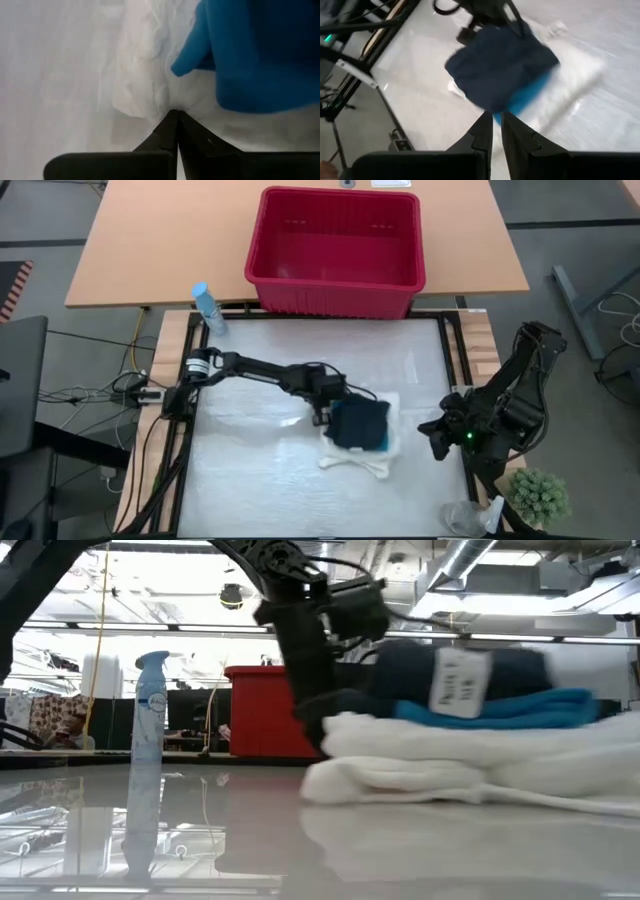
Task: Fold laundry
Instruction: Put the folded stacked clothes into the red laundry bin
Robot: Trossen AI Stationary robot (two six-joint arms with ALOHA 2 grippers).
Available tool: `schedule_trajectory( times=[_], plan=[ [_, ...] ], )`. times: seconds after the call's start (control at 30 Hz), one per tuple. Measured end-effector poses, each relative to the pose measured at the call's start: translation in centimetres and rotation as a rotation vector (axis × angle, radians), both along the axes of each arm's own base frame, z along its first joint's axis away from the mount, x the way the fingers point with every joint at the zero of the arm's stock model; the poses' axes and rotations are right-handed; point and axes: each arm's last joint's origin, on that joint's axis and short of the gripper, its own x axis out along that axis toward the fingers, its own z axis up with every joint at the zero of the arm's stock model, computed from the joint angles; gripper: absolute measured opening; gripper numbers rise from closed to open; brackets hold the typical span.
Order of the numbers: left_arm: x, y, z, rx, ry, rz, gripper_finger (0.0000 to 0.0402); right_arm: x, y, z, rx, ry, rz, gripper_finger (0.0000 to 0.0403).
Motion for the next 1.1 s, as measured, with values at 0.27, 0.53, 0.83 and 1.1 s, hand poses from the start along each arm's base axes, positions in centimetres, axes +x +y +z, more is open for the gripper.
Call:
schedule_trajectory(
  times=[0.27,0.53,0.83,1.1],
  plan=[
    [-7.7,1.8,1.2,-0.007,0.095,0.112,0.0,0.8,-1.1,-0.1,0.004,0.011,-0.098,0.0065],
    [-14.2,2.2,4.0,0.002,0.0,0.261,0.0,2.5,-3.0,-0.6,-0.02,0.027,-0.227,0.0066],
    [-17.7,1.7,10.7,-0.386,-0.309,0.494,0.0024,6.5,-6.6,0.0,-0.068,0.027,-0.248,0.0123],
    [-19.8,-2.0,14.0,-0.778,-0.345,0.568,0.0121,9.7,-12.3,-0.2,-0.038,0.121,-0.169,0.0247]
  ],
)
